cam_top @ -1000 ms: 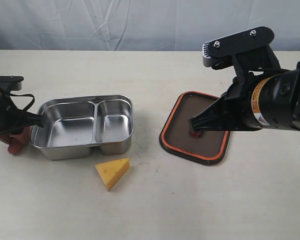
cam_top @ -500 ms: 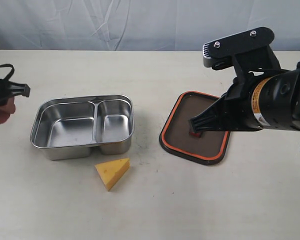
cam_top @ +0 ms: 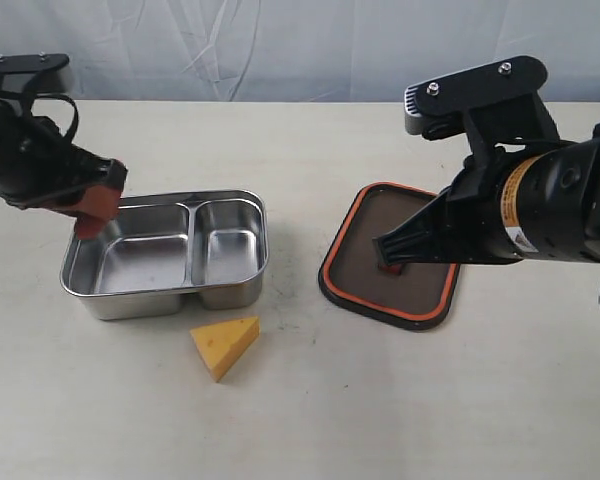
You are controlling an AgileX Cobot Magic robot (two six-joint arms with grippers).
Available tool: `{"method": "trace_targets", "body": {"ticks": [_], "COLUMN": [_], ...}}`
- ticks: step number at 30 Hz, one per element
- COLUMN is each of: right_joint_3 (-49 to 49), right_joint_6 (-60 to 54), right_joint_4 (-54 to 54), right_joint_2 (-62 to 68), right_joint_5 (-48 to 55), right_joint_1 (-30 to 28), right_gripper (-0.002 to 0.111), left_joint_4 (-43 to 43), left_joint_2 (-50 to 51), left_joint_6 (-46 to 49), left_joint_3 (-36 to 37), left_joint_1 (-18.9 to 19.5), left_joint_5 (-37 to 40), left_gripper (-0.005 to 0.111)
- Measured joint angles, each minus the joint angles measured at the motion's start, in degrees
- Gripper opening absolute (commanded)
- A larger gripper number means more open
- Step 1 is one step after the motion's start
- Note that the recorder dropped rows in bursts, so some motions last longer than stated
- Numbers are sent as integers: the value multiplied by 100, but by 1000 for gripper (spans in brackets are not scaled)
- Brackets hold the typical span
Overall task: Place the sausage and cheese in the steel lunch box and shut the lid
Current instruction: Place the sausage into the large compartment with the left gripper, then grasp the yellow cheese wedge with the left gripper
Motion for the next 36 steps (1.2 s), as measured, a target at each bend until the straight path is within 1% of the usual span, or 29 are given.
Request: {"method": "trace_targets", "body": {"ticks": [2,4,6,8,10,12,13,18,20,23,25,28,29,31,33,36], "right_joint_3": [0,0,0,0,0,0,0,0,0,0,0,0,0,0,0,0], "right_joint_6": [0,0,0,0,0,11,11,11,11,3,3,-11,-11,-23,-23,-23], "right_joint_4": [11,11,22,22,22,22,22,22,22,32,32,32,21,-17,-29,-66], "right_joint_2": [0,0,0,0,0,0,0,0,0,0,0,0,0,0,0,0], "right_joint_5": [0,0,0,0,0,-11,-11,-11,-11,-11,-11,-11,-11,27,77,188], "right_joint_1": [0,0,0,0,0,0,0,0,0,0,0,0,0,0,0,0], "right_gripper": [0,0,0,0,0,0,0,0,0,0,0,0,0,0,0,0], "left_joint_4": [0,0,0,0,-10,-10,-10,-10,-96,-534,-891,-1385,-1467,-1459,-1226,-873], "left_joint_2": [85,151,202,230,240,240,240,240,240,240,240,240,240,240,240,240], "left_joint_6": [66,123,164,227,251,262,263,299,419,793,1199,1947,2110,2267,2319,2281], "left_joint_3": [0,0,0,0,0,0,0,0,0,0,0,0,0,0,0,0], "left_joint_1": [-63,-107,-116,-121,-121,-121,-121,-121,-121,-121,-198,-518,-691,-1086,-1475,-1917], "left_joint_5": [24,37,47,115,198,240,250,288,325,517,687,955,1036,1106,1106,1115], "left_gripper": [2,10,20,35,48,56,58,57,52,40,40,50,56,61,62,62]}}
